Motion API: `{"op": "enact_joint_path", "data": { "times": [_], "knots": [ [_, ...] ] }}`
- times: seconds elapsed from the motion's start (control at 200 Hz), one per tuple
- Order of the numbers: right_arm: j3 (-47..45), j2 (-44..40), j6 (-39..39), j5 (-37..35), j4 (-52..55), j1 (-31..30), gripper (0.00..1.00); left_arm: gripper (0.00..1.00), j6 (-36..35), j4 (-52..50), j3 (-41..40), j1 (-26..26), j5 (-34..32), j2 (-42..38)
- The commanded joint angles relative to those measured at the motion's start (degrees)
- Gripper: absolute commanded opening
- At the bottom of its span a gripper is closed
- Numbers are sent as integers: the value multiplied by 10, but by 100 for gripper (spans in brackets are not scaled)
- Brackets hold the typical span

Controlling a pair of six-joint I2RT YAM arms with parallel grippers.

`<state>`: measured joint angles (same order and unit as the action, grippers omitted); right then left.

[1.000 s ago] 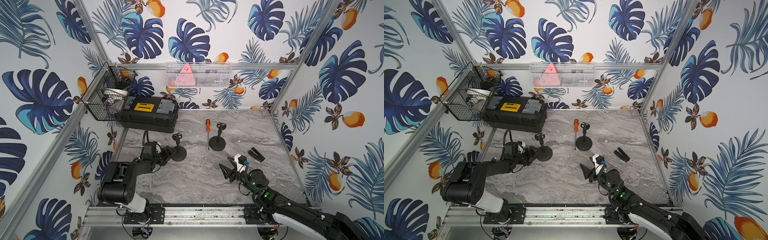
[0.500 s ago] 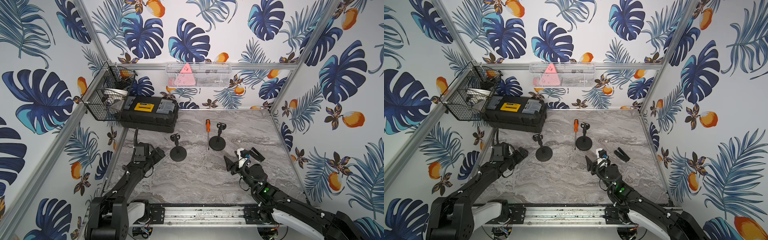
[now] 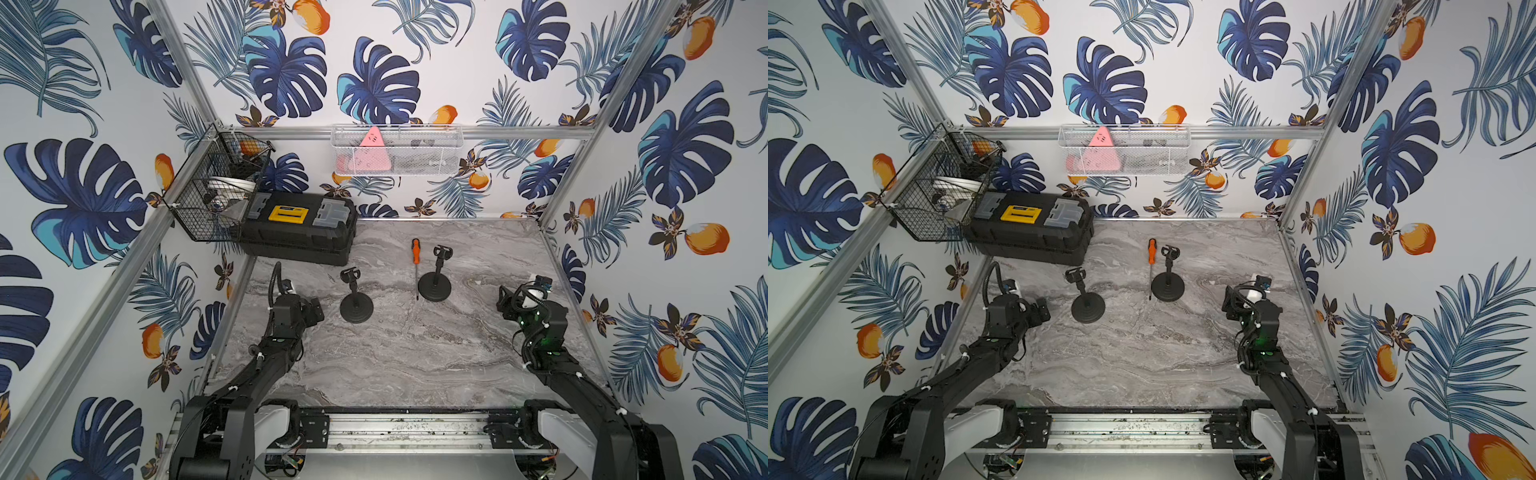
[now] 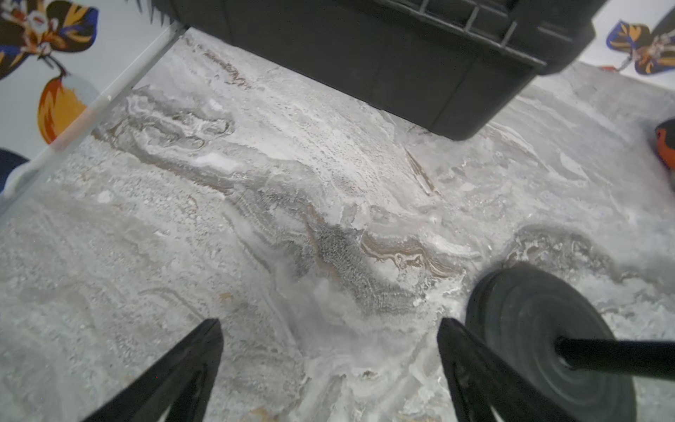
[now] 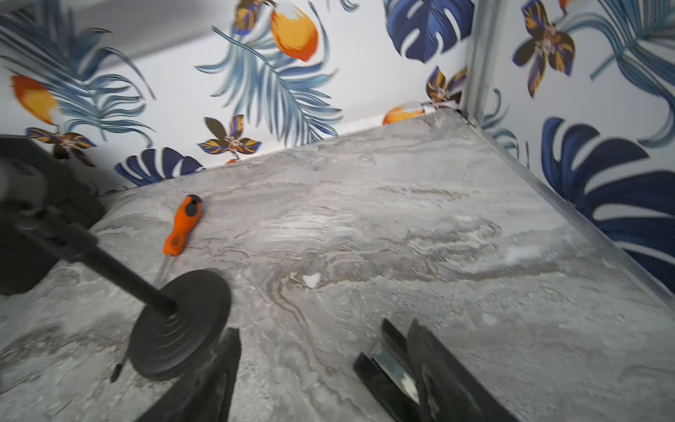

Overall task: Assemble a microphone stand
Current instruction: Reset both arms

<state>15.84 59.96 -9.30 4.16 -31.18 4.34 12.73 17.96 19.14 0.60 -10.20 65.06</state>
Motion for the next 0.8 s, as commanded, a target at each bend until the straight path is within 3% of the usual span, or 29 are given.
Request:
{"op": "enact_joint_path", "data": {
  "times": [0.0,0.33,0.425,0.505,0.57,0.796],
  "knots": [
    [20,59,-13,126,-63,45,76,98,-105,151,-8,20,-41,28],
    [2,205,10,135,-228,67,76,98,-101,342,-28,6,-34,147],
    [13,244,19,145,-261,68,76,98,-56,351,-23,-41,10,164],
    [22,262,23,139,-264,68,75,98,-31,453,-41,-73,62,222],
    [26,279,22,133,-276,68,75,98,-36,408,-37,-75,71,200],
    [41,313,20,125,-271,67,76,99,-60,453,-38,-67,109,226]
  ]
}}
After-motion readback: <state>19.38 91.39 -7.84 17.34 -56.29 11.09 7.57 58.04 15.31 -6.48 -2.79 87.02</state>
